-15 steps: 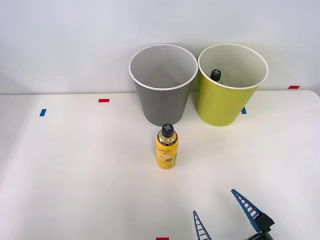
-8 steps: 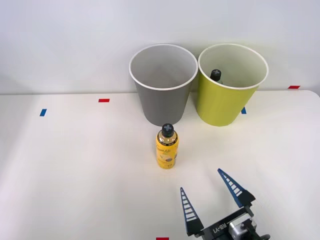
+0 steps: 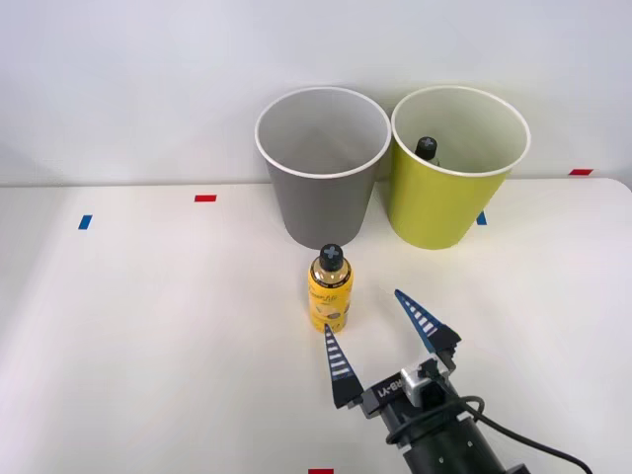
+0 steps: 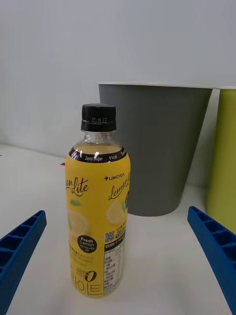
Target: Put cans in the gray bin, plastic bottles in the light green bin
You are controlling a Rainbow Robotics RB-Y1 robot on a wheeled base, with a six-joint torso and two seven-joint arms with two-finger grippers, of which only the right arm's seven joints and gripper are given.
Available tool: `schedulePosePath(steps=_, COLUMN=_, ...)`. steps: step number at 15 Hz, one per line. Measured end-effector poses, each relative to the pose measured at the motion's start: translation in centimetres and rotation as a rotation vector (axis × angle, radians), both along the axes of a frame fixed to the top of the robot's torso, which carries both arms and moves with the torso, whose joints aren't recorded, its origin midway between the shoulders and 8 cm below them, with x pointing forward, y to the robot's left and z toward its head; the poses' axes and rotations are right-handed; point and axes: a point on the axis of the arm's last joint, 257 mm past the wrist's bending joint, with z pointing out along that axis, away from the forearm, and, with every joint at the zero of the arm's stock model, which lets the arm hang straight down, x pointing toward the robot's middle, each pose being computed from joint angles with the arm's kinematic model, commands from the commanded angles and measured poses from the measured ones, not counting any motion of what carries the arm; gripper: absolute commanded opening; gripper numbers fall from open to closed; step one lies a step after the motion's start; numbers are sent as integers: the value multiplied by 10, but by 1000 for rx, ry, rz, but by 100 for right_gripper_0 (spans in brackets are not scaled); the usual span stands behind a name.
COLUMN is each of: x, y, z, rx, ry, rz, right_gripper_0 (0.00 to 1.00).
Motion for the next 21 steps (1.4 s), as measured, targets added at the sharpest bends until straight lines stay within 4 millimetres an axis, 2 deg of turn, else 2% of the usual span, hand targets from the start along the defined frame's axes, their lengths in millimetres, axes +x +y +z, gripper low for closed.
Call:
schedulePosePath(steps=4, x=21, y=14, z=4, rx=-9, ry=26, rz=4, right_gripper_0=100)
schedulePosePath(steps=9, x=39, y=24, z=-8, rx=-27, ry=53, rz=-14, right_gripper_0=100)
schedulePosePath(steps=13, x=56, y=36, z=-8, rx=-19, ry=44, rz=-26, right_gripper_0=100)
schedulePosePath(steps=21, x=64, y=43, z=-9, rx=-30, ry=41, rz=-22, right_gripper_0=99)
